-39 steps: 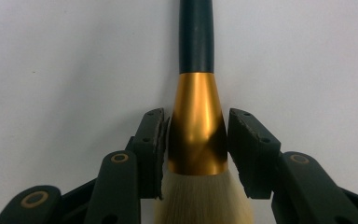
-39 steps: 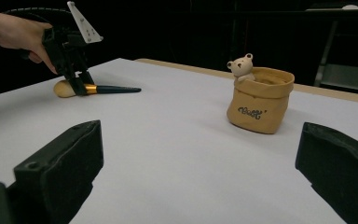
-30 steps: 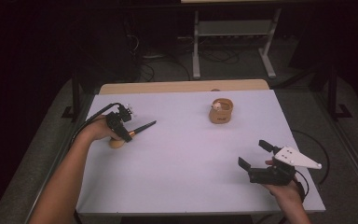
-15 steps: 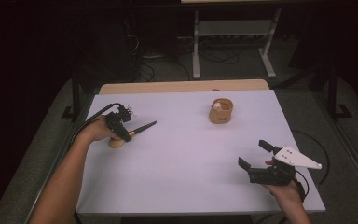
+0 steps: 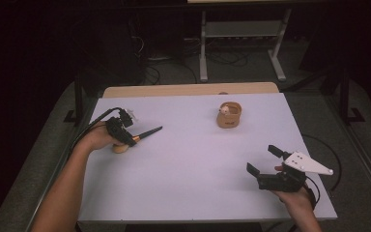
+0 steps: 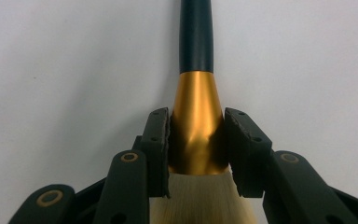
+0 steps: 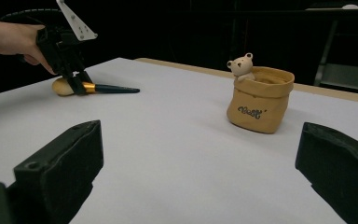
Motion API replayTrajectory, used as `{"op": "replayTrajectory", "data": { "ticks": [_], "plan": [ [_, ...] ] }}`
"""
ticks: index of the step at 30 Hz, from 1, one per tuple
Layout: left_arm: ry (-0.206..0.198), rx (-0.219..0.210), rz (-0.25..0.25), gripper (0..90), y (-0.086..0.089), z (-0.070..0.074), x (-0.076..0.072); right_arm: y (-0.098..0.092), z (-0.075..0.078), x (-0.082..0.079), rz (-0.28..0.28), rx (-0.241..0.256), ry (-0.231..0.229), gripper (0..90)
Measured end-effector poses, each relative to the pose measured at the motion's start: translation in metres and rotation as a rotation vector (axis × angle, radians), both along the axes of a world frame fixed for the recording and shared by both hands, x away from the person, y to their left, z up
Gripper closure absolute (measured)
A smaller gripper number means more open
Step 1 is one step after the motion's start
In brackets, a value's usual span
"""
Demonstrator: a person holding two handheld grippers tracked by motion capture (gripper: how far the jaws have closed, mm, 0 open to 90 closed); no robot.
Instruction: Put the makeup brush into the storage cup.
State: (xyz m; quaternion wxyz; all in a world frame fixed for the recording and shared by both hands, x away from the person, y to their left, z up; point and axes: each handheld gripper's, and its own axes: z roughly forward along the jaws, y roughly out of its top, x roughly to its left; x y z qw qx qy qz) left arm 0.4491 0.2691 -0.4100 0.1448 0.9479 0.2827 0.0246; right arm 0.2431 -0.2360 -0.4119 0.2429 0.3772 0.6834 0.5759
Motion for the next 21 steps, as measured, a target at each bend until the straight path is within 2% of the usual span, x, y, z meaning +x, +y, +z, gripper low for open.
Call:
{"op": "replayTrajectory", "data": {
  "ticks": [4, 6, 8, 11, 15, 17, 19, 20, 21],
  "plan": [
    [-0.014, -0.023, 0.000, 62.5, 0.001, 0.003, -0.003, 0.000, 0.000, 0.000, 0.000, 0.000, 0.000, 0.2],
    [-0.033, -0.047, -0.011, 62.6, 0.000, 0.009, -0.006, 0.000, 0.000, 0.000, 0.000, -0.001, -0.001, 0.2],
    [-0.040, -0.051, -0.025, 62.6, -0.001, 0.012, -0.007, 0.000, 0.000, 0.000, 0.000, -0.001, 0.000, 0.2],
    [-0.069, -0.090, -0.038, 62.6, -0.007, 0.019, -0.013, 0.000, 0.000, 0.000, 0.000, -0.001, -0.003, 0.2],
    [-0.079, -0.104, -0.056, 62.6, -0.010, 0.023, -0.016, -0.001, 0.001, 0.000, 0.000, 0.000, -0.003, 0.2],
    [-0.089, -0.134, -0.075, 62.6, -0.013, 0.028, -0.021, 0.000, 0.001, 0.000, 0.000, 0.000, -0.004, 0.2],
    [-0.085, -0.139, -0.086, 62.6, -0.013, 0.030, -0.022, 0.000, 0.001, -0.001, 0.000, 0.001, -0.001, 0.2],
    [-0.093, -0.161, -0.082, 62.6, -0.015, 0.031, -0.024, 0.000, 0.001, -0.001, 0.000, 0.000, 0.000, 0.2],
    [-0.115, -0.170, -0.102, 62.6, -0.016, 0.034, -0.028, 0.000, 0.001, -0.001, 0.001, -0.001, -0.002, 0.2]
  ]
}}
